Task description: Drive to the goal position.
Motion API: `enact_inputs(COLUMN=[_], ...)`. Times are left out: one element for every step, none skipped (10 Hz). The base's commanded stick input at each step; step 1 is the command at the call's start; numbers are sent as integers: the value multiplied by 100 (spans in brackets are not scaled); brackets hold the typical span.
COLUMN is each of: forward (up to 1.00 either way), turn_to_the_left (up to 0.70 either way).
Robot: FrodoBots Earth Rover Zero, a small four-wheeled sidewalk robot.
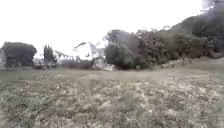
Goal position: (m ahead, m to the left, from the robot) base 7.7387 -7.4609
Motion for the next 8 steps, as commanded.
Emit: enact_inputs(forward=[50, 50, 50, 50, 50, 50, 50, 50], turn_to_the_left=[4, 4, 9, 13, 17, 17, 18, 28])
